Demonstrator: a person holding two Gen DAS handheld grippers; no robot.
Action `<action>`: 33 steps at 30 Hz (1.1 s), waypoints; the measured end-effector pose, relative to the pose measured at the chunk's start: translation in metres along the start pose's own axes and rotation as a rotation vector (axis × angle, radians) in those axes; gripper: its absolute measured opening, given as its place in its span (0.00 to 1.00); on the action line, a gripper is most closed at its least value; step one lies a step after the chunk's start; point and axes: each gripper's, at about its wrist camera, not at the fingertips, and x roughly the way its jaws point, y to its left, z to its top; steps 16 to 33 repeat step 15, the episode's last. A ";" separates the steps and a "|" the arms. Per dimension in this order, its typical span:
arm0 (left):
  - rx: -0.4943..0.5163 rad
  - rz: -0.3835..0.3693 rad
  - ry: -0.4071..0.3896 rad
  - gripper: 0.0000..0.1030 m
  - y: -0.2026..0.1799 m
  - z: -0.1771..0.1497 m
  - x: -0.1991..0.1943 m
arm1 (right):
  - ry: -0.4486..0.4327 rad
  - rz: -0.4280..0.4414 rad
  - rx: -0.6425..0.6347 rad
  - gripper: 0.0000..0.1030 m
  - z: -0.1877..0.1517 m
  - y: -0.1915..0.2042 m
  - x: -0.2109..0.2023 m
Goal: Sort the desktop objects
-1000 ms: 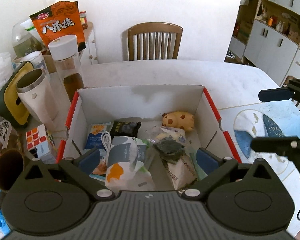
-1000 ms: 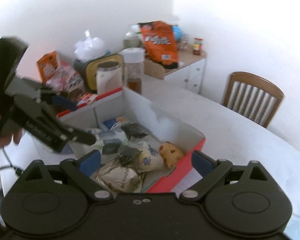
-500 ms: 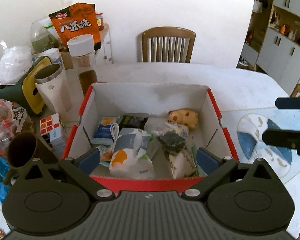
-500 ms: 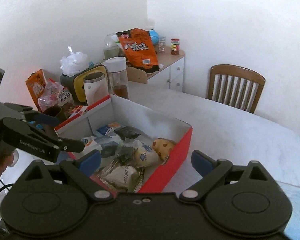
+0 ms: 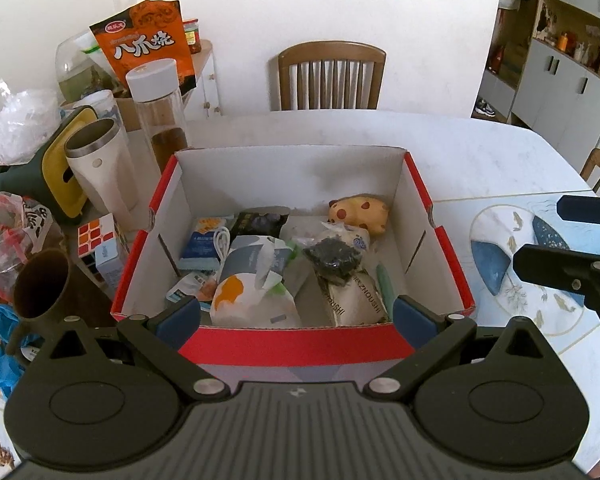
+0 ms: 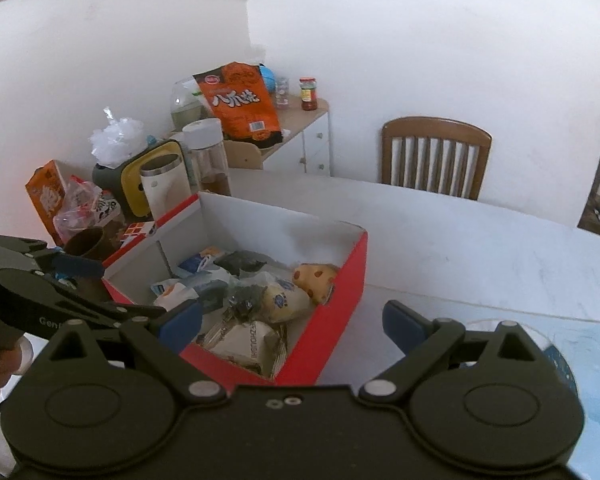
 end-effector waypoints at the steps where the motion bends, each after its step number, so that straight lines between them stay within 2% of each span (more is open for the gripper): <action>1: 0.000 0.004 0.000 1.00 0.000 0.000 0.000 | 0.001 -0.005 0.005 0.95 -0.001 0.000 0.000; 33: 0.027 0.004 0.011 1.00 -0.005 -0.002 0.005 | 0.012 -0.035 0.043 0.95 -0.006 -0.006 -0.001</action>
